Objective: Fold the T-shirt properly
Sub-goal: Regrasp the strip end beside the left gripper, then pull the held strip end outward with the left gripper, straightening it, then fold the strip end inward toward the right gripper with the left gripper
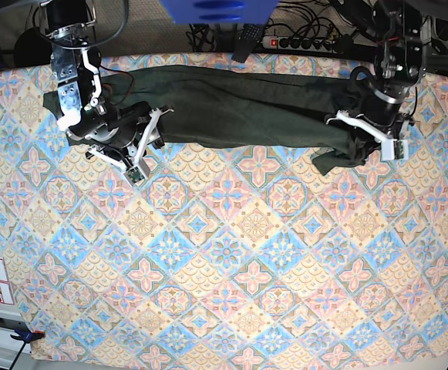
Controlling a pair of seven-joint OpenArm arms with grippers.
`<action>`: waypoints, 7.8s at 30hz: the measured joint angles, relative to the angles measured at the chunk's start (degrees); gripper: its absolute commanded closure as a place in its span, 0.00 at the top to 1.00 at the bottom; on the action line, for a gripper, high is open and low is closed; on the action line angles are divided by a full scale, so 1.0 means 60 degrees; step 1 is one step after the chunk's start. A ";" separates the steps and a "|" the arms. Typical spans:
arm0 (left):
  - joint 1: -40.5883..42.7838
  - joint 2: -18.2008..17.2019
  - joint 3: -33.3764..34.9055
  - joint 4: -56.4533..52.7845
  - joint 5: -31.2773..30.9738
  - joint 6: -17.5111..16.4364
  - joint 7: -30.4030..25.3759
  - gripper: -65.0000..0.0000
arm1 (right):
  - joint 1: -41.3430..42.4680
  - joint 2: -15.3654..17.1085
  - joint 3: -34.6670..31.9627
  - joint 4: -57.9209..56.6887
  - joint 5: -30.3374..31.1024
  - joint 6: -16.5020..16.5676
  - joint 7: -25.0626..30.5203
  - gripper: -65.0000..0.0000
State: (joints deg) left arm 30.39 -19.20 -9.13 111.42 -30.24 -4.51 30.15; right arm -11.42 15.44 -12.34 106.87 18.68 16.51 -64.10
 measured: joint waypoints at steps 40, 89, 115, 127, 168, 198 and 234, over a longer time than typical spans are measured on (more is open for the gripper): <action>0.1581 0.0353 -0.1009 0.0295 0.0120 0.0109 0.1242 0.09 | -0.0004 0.0000 -0.0004 -0.0007 -0.0036 -0.0007 -0.0011 0.34; -0.2368 0.0404 -0.0466 -0.3322 0.0605 -0.0004 0.2688 0.62 | -0.0007 -0.0011 -0.0277 -0.0004 -0.0025 0.0000 -0.0007 0.34; -0.0528 0.0419 -0.1916 -0.1530 0.0503 -0.0066 0.1883 0.00 | -0.0044 -0.0004 -0.0277 -0.0004 -0.0029 -0.0004 -0.0004 0.34; -0.0295 0.0251 -0.1898 -0.2007 0.0535 -0.0066 0.1931 0.31 | -0.0040 0.0000 -0.0277 0.0004 0.0000 -0.0007 -0.0011 0.34; -0.2572 -0.2029 0.0193 -0.5475 -0.1712 -0.1144 0.4182 0.83 | -0.0058 0.0000 -0.0277 0.0004 -0.0033 -0.0004 -0.0029 0.34; -0.3042 -0.1825 -0.2051 -0.6277 -0.0936 -0.2481 0.3304 0.00 | -0.0051 0.0000 -0.0262 0.0004 -0.0022 0.0000 -0.0015 0.34; -0.1479 0.0659 -0.1599 -0.0900 -0.0532 -0.2441 0.4798 0.00 | -0.0055 0.0044 -0.0211 0.0011 -0.0033 0.0000 -0.0007 0.34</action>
State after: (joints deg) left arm 21.52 -15.25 -18.72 106.02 -33.43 -19.16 58.94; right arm -11.75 15.70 -13.61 106.94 18.48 16.51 -64.14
